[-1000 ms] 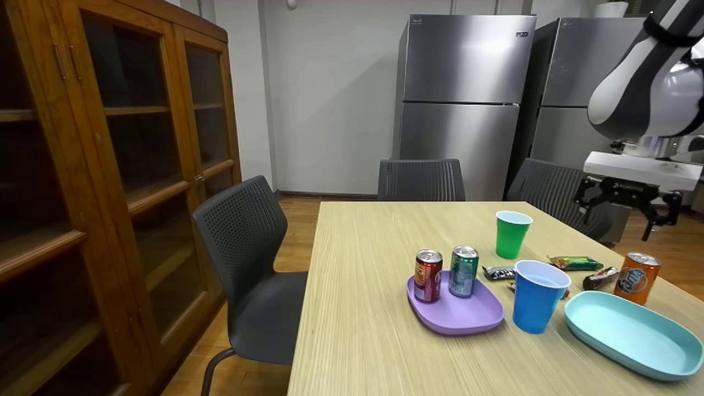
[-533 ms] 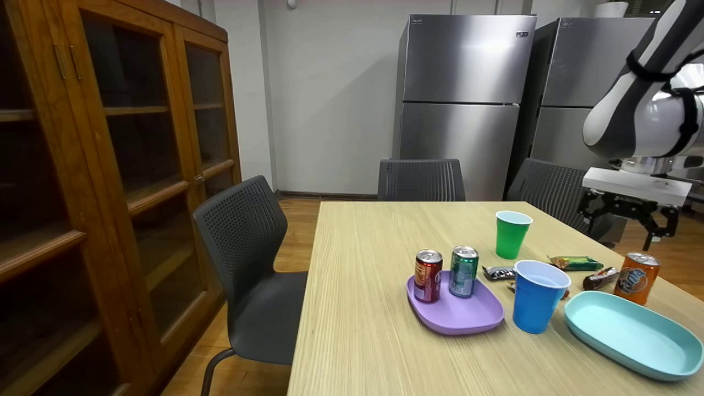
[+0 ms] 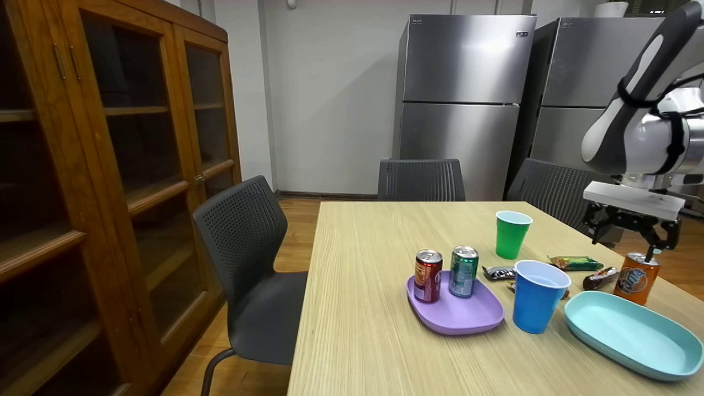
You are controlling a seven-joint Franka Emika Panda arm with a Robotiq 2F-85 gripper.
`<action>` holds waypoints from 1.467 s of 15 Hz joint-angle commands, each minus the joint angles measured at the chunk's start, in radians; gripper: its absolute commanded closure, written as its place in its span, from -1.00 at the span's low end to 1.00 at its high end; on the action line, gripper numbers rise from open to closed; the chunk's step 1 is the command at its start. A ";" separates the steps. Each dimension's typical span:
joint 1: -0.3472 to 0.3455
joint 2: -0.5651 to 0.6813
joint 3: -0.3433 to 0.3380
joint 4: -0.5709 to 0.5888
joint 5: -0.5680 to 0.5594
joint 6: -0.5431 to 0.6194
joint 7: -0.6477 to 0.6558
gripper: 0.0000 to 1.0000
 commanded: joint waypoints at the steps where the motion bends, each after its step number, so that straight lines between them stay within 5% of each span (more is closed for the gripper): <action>1: -0.023 0.055 -0.002 0.078 0.037 -0.044 -0.017 -1.00; 22: -0.053 -0.003 -0.007 0.051 0.065 -0.067 -0.051 -1.00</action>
